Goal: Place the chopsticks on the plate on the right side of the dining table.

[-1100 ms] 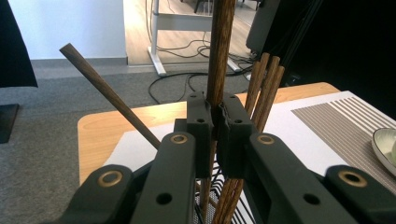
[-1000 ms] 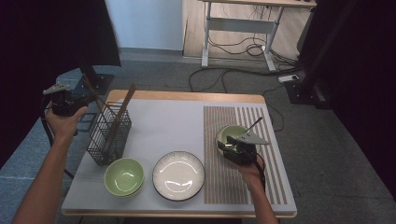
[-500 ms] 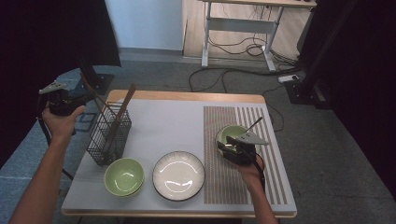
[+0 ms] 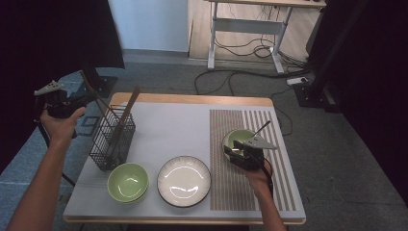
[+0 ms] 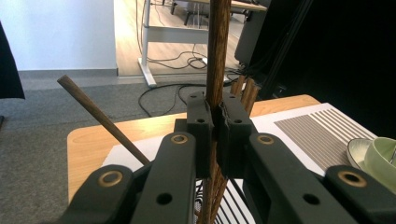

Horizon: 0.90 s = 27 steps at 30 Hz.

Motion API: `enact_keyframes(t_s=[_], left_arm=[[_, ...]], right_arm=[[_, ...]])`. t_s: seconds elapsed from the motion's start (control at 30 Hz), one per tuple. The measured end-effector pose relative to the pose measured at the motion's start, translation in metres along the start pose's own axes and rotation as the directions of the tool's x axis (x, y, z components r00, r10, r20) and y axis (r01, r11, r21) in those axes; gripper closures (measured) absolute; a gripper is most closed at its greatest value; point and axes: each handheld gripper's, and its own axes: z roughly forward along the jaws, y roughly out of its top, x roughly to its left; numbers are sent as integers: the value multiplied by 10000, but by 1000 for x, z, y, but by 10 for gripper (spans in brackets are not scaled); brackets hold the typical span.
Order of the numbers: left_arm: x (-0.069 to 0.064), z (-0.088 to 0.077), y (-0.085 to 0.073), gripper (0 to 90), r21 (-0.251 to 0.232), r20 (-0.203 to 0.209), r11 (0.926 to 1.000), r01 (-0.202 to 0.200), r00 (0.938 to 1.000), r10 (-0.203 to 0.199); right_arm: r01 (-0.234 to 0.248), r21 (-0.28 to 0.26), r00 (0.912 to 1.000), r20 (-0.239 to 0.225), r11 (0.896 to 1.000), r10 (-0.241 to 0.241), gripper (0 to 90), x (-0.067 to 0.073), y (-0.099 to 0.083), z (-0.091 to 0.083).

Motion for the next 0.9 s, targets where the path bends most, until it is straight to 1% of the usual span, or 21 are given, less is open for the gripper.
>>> enact_keyframes(t_s=[0.23, 0.47, 0.73, 0.9], left_arm=[[-1, -1, 1, 844, -15, 38, 10000, -9, 10000, 9], [-6, -4, 3, 845, -203, 196, 9998, 1, 9998, 3], [-7, -5, 4, 845, -291, 266, 9996, 13, 9996, -5], [-9, -7, 7, 845, -582, 326, 9983, 103, 9994, -84]], right_arm=[[-2, 4, 10000, -1, 10000, 2, 517, 0, 0, 0], [19, 20, 10000, -7, 10000, -19, 517, 0, 0, 0], [66, 72, 10000, 3, 10000, -66, 517, 1, 0, 1], [86, 66, 10000, 4, 9999, -86, 517, 1, 0, 1]])
